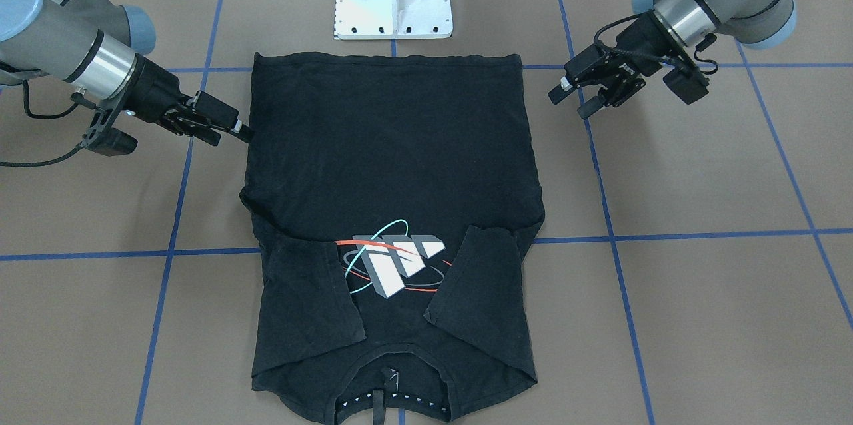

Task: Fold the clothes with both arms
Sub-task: 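Move both grippers down to the shirt's hem corners nearest the robot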

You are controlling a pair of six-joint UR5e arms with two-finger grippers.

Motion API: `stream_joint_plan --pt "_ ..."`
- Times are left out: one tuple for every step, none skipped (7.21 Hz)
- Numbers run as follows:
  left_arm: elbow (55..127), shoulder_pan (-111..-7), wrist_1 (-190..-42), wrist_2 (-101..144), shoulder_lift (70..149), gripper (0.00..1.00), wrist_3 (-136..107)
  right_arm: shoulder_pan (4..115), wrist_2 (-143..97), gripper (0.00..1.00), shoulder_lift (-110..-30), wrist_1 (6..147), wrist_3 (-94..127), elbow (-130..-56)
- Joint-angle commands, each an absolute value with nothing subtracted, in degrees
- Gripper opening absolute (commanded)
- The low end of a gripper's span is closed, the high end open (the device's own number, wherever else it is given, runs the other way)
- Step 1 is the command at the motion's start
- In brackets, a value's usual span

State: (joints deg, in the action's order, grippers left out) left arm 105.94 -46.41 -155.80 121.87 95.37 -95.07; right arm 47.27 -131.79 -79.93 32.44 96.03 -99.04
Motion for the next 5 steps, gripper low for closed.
stream_joint_plan --pt "106.8 -43.1 -159.2 118.4 92.9 1.0 -98.9 42.3 -129.0 1.0 -86.3 25.9 96.4 -100.7" --pt "106.3 -38.1 -159.0 115.8 92.8 1.0 -98.8 39.0 -126.6 1.0 -87.1 25.5 97.5 -100.9" --pt "106.8 -35.7 -159.1 115.4 92.7 1.0 -98.9 36.8 -125.3 0.99 -88.0 25.4 97.6 -101.0" --pt "107.4 -32.6 -159.1 114.0 92.7 0.99 -98.9 36.3 -125.5 0.99 -89.7 24.9 97.6 -101.2" --pt "108.4 -31.3 -159.1 112.7 92.7 0.94 -98.9 35.3 -125.3 0.99 -92.9 21.6 97.6 -101.4"
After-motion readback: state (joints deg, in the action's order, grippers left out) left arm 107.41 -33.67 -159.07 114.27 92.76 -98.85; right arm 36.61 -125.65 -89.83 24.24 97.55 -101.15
